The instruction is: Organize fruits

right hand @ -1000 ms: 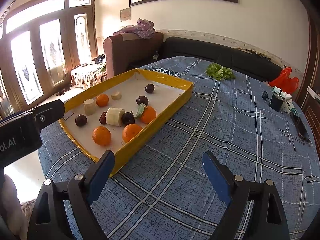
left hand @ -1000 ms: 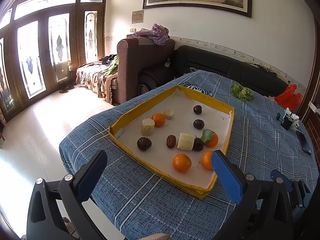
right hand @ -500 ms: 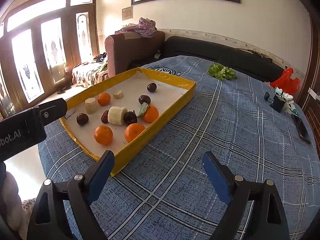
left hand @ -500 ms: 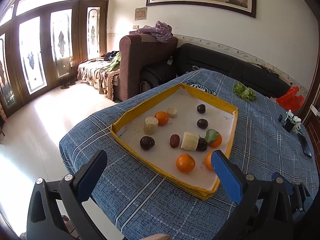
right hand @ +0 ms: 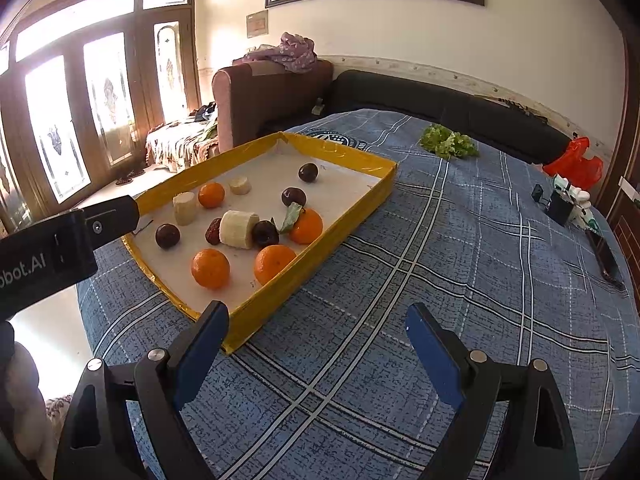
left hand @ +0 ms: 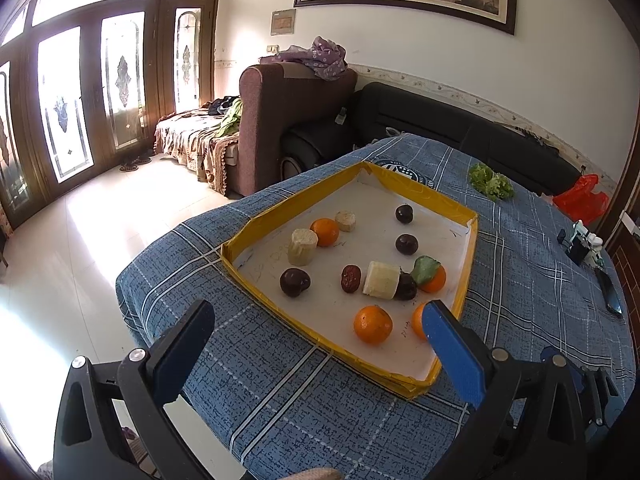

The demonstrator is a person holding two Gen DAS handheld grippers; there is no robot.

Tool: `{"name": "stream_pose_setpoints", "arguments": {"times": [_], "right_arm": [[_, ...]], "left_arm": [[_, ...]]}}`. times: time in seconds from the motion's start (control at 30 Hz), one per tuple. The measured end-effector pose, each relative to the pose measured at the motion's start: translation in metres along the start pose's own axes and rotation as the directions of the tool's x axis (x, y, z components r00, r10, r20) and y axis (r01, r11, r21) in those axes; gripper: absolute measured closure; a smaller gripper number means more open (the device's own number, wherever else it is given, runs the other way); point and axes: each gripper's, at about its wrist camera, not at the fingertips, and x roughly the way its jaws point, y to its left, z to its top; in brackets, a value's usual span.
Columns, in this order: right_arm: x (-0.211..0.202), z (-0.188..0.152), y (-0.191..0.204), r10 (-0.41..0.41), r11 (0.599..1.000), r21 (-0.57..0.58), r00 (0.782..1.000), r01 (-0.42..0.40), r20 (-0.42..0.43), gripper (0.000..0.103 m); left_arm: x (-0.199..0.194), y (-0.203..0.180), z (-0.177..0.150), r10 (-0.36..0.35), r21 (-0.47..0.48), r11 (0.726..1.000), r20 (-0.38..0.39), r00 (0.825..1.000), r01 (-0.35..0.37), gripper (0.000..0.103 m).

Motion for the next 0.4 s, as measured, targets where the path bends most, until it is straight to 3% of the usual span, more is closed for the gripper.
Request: {"name": "stream_pose_setpoints", "arguments": {"times": [0.4], "right_arm": [[0.0010, -0.0013, -0.0017, 0.010, 1.000, 0.011, 1.000, -0.009, -0.005, 0.010]], "left_arm": [[-0.0036, -0.0025, 0.0010, 0.032, 0.018, 0.999, 0.031, 0.999, -0.032, 0.000]]}}
